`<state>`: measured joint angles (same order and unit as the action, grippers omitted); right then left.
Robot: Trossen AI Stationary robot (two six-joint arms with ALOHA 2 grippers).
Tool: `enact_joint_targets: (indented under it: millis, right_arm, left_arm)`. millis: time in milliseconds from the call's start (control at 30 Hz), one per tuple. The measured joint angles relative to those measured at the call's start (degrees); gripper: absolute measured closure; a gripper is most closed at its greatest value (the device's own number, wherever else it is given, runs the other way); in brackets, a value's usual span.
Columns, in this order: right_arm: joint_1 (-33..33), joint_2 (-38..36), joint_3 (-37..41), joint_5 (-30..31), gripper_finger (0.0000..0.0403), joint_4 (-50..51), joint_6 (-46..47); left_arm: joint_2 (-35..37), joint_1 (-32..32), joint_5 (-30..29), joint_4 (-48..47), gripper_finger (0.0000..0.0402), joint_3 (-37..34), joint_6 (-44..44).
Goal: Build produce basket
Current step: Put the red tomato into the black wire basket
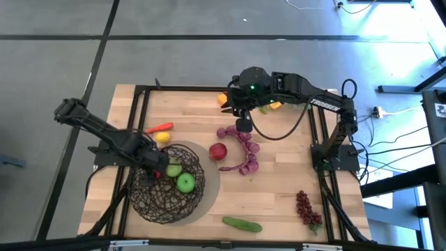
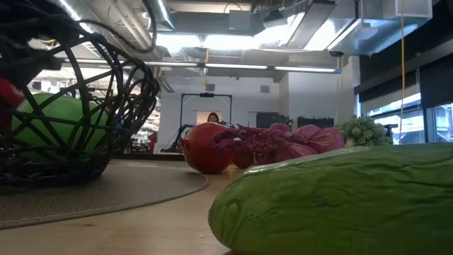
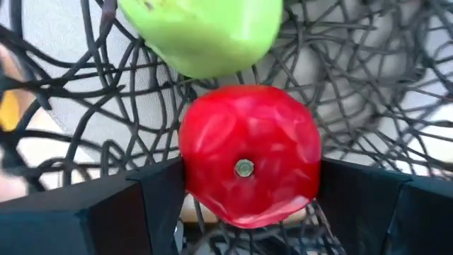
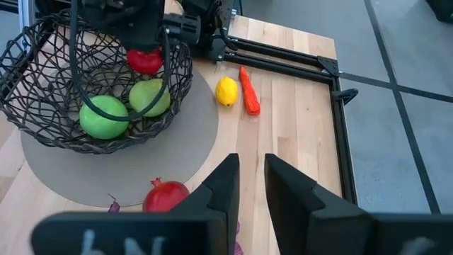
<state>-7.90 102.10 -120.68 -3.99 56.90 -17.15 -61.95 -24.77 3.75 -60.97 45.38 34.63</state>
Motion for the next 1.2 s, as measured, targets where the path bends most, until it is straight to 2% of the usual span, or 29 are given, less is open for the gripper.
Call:
enact_joint_targets:
  millis: [200,700,900,1067,1200]
  right_arm:
    - [0.0,0.02,0.0,-0.04,0.0338,0.02,0.22]
    - [0.0,0.04,0.0,-0.31,0.0338,0.26,0.48]
    - [-0.13,0.09,0.0,-11.65,0.0338,1.84,-2.76]
    - [0.22,0.11,0.0,-12.59,0.0338,1.75,-4.97]
    - [0.26,0.11,0.0,-17.53,0.0338,1.96,-5.62]
  left_arm:
    - [-1.22,-0.13,-1.75,0.69,0.0143,-2.83,1.31]
    - [-3.98,-0.13,-3.65,6.26,0.0137,-3.09,0.82]
    - [-3.98,-0.13,-3.65,6.25,0.0136,-3.08,0.86]
    - [-3.98,-0.13,-4.8,6.24,0.0136,-3.08,3.45]
    - [-3.98,-0.11,-8.52,6.23,0.0136,-3.08,7.11]
